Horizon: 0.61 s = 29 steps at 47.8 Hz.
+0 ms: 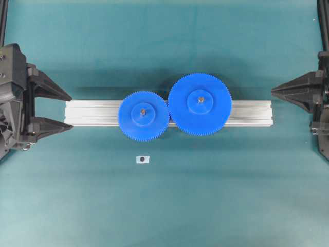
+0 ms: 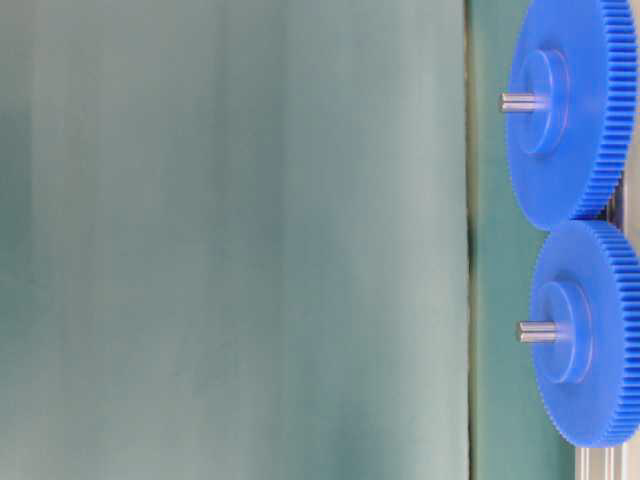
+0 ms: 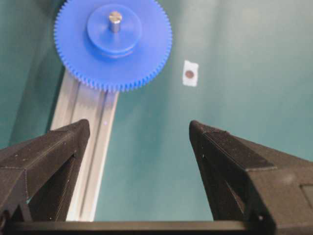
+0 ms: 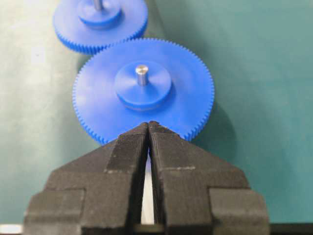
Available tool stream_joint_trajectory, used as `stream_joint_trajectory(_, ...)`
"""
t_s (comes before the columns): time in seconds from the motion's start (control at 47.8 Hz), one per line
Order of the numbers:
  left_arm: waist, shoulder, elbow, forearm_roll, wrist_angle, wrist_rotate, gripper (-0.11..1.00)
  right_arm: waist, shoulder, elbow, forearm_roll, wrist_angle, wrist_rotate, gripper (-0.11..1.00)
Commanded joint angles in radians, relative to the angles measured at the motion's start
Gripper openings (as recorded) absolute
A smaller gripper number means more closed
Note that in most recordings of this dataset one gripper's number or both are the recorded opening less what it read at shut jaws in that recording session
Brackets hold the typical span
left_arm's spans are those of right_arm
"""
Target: Insert the small gear onto the shaft.
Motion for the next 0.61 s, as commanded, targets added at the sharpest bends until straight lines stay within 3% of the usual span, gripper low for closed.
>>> stream_joint_trajectory(0.0,-0.002,-0.002,-0.009,0.003,-0.008,0.002,0.83,-0.003,0.006,-0.012,0.002,-0.006,0.008,0.11)
stream_joint_trajectory(0.586,-0.003,0.0,-0.014,0.003,-0.008,0.054,0.83,0.012,0.003,-0.011,0.002,0.012,0.008,0.11)
